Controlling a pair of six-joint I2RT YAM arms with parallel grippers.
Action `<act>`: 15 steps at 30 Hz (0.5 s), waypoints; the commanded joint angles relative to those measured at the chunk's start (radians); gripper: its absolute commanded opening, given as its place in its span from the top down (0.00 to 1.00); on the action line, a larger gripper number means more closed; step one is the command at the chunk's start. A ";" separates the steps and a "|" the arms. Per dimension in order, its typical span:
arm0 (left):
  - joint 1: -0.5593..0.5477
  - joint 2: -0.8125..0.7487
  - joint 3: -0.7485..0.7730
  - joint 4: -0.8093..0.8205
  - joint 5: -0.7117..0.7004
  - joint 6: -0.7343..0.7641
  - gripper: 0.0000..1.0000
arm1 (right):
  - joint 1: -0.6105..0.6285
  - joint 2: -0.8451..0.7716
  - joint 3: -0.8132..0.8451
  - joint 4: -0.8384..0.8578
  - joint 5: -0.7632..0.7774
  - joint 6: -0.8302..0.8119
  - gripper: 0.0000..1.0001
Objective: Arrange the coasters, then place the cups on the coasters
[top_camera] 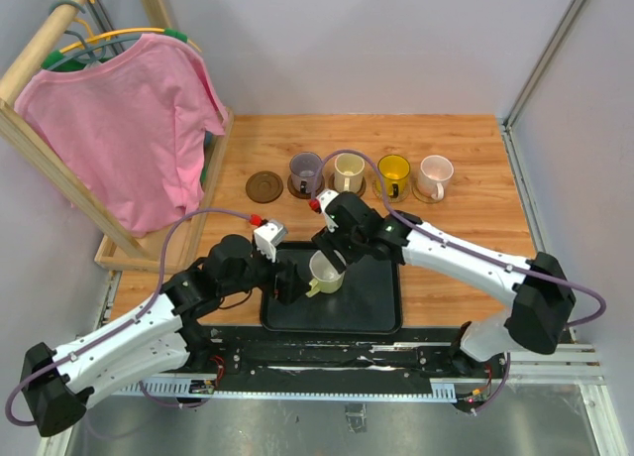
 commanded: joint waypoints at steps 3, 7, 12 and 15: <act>-0.033 0.039 0.057 -0.008 0.043 0.071 0.01 | -0.023 -0.147 -0.012 -0.059 0.097 0.043 0.25; -0.048 0.091 0.053 0.022 0.039 0.075 0.01 | -0.024 -0.235 -0.021 -0.075 0.212 0.078 0.24; -0.067 0.156 0.056 0.045 -0.019 0.082 0.01 | -0.024 -0.361 -0.080 -0.030 0.333 0.122 0.25; -0.078 0.192 0.065 0.064 -0.057 0.085 0.01 | -0.024 -0.438 -0.146 0.046 0.418 0.138 0.26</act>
